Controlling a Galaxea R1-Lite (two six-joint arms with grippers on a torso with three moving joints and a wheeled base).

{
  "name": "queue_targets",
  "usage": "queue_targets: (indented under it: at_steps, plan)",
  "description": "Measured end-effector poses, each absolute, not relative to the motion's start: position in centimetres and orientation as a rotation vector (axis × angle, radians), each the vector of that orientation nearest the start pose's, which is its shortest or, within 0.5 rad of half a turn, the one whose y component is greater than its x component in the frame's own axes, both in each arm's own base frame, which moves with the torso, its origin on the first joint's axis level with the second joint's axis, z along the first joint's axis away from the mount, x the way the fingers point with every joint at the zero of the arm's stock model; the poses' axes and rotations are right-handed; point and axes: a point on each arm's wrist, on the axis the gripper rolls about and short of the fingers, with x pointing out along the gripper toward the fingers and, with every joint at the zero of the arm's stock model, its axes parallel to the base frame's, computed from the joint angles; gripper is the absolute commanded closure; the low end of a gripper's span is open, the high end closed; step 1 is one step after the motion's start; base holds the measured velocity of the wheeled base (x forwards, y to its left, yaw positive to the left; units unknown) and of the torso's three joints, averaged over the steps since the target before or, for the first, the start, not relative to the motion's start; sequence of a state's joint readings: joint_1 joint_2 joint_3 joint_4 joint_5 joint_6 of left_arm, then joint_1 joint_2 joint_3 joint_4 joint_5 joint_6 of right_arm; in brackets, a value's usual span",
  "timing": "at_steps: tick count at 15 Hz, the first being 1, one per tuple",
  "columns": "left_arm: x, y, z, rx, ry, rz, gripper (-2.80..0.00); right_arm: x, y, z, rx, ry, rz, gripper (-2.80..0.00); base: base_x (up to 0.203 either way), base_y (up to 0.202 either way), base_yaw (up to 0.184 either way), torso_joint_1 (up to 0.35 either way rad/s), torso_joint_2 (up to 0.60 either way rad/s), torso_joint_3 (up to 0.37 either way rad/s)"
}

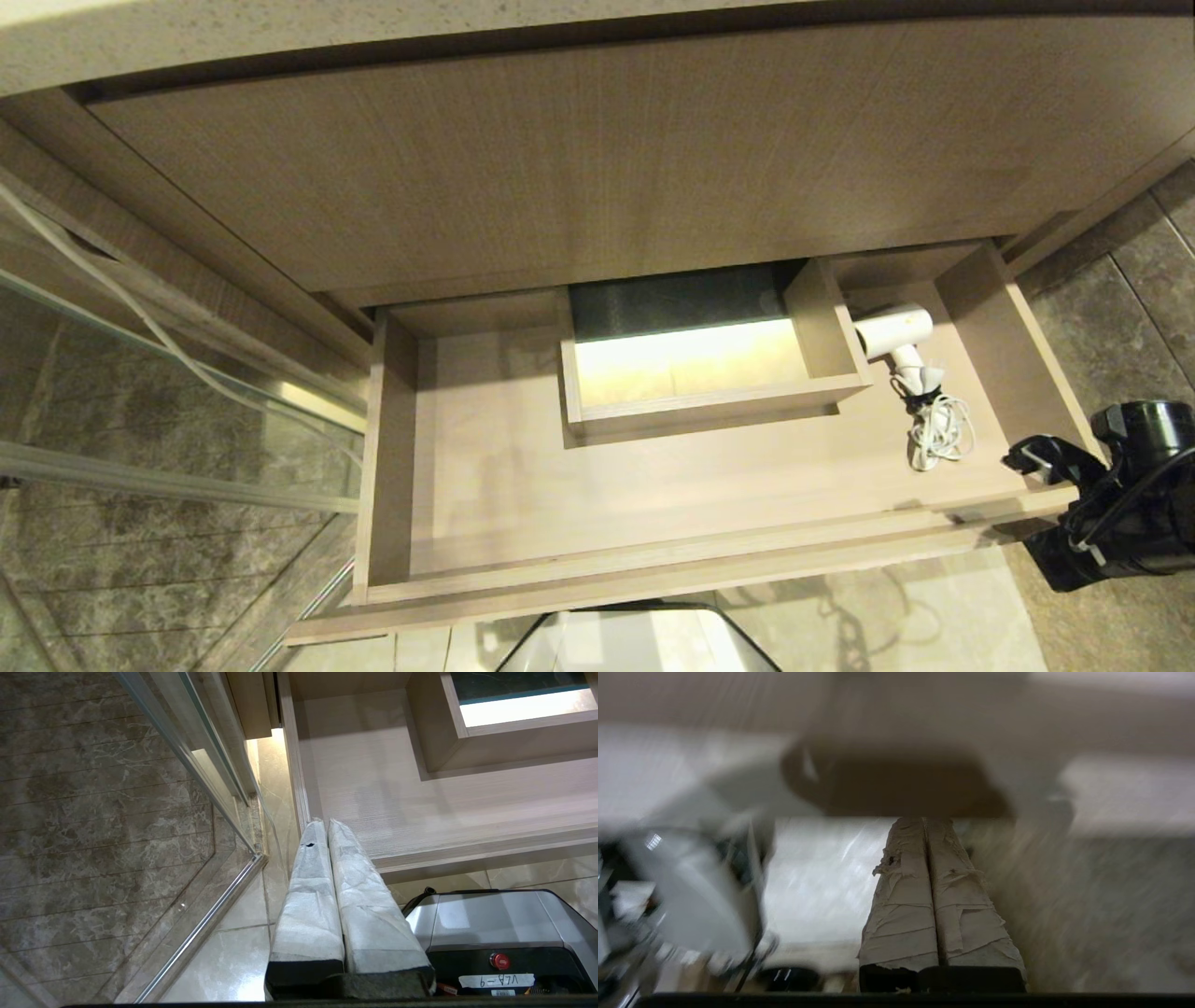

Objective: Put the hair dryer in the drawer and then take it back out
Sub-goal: Close the drawer

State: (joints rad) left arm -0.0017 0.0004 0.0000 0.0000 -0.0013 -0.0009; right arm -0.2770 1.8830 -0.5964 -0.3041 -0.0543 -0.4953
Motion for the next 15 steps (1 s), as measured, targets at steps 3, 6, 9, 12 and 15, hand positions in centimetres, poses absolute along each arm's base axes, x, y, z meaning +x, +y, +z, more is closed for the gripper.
queue_targets:
  at_steps: [3,6,9,12,15]
  plan:
    - [-2.3,0.0,7.5,-0.002,0.000,-0.002,0.00,28.1,-8.4,5.4,-0.336,0.929,-0.048,0.00,0.000,0.000,0.000,0.000,0.00,0.000]
    - [-2.3,0.0,7.5,-0.002,0.000,-0.001,0.00,29.8,-9.1,7.3,-0.328,0.724,-0.031,0.00,0.000,0.000,0.000,0.000,0.00,0.000]
    - [-2.3,0.0,7.5,-0.001,0.000,-0.002,0.00,29.7,-9.3,7.4,-0.328,0.718,-0.038,0.00,0.000,0.000,0.000,0.000,0.00,0.000]
    - [-2.3,0.0,7.5,-0.001,0.000,-0.002,0.00,29.7,-9.3,7.5,-0.327,0.719,-0.037,0.00,0.000,0.000,0.000,0.000,0.00,0.000]
    - [-2.3,0.0,7.5,-0.001,0.002,-0.002,0.00,31.9,-9.9,9.2,-0.297,0.562,-0.072,0.00,0.000,0.000,0.000,0.000,0.00,0.000]
